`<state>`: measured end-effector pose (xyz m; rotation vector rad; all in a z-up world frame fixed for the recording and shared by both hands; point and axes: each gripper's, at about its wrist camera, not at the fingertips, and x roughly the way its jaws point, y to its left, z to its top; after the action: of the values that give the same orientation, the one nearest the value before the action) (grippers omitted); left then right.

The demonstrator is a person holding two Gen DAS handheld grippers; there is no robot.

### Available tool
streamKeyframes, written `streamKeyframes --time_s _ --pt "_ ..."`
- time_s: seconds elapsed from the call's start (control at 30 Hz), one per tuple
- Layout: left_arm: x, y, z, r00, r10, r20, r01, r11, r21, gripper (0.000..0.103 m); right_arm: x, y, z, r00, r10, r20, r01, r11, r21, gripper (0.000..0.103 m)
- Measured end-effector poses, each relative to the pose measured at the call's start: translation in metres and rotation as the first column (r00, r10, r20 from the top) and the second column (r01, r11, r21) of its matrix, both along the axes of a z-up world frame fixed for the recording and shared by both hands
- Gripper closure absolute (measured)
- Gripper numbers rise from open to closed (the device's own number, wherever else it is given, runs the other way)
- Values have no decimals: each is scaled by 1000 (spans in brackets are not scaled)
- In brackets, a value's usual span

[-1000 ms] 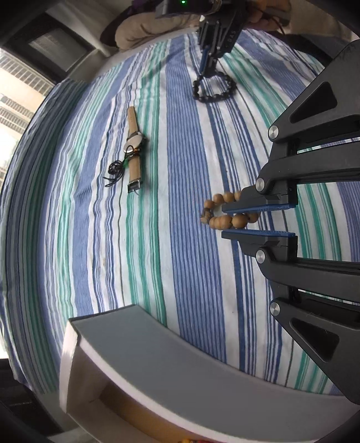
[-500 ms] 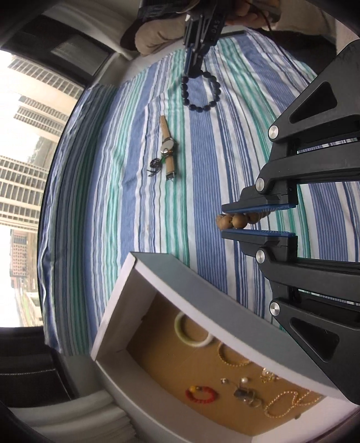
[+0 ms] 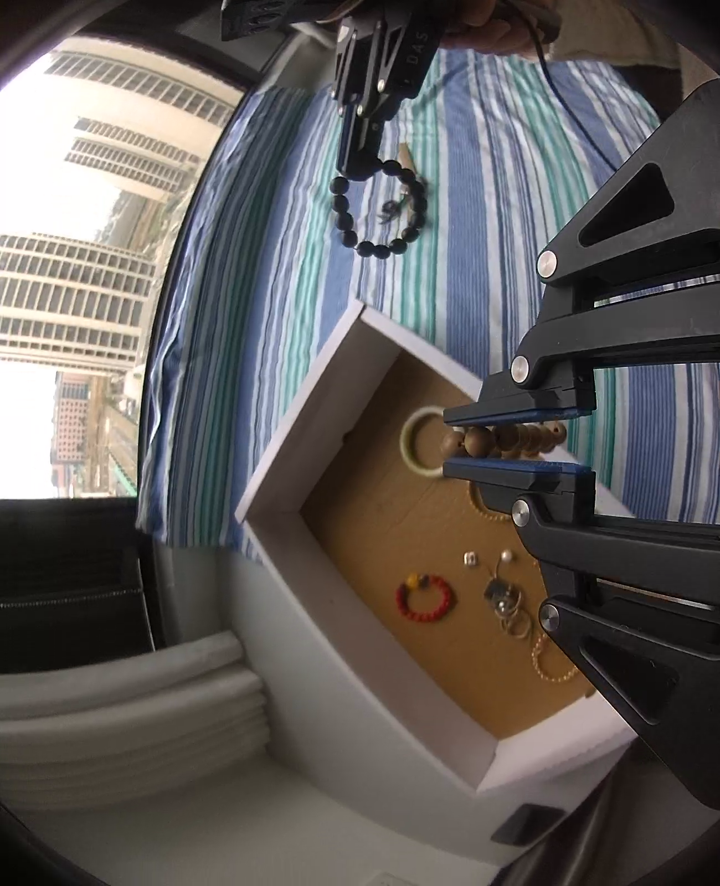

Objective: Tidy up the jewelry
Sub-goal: 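Carry wooden and black bead bracelets into the white box and release them, then move both tools back to the watch and grasp the cord pendant with the right tool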

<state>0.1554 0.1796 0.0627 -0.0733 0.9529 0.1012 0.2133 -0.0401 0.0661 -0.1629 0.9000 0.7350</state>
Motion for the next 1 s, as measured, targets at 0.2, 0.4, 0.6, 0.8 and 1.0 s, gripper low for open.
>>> streamKeyframes --time_s 0.2,0.4,0.6,0.8,1.0 --pt "-3 35 -16 996 89 5 -90 994 56 94 12 71 -1 996 84 -14 -84 996 -6 91" --pt "-4 66 -28 987 158 8 -158 983 95 94 24 116 -16 990 127 -64 -128 992 -17 91" --pt "1 102 -42 975 220 3 -219 968 121 94 35 160 -29 984 156 -85 -160 986 -38 91" --pt "11 143 -63 956 292 -26 -287 950 120 94 46 201 -43 981 169 -101 -175 983 -61 91" --pt "19 181 -92 920 381 -97 -376 924 64 46 48 224 -54 983 167 -74 -174 981 -85 76"
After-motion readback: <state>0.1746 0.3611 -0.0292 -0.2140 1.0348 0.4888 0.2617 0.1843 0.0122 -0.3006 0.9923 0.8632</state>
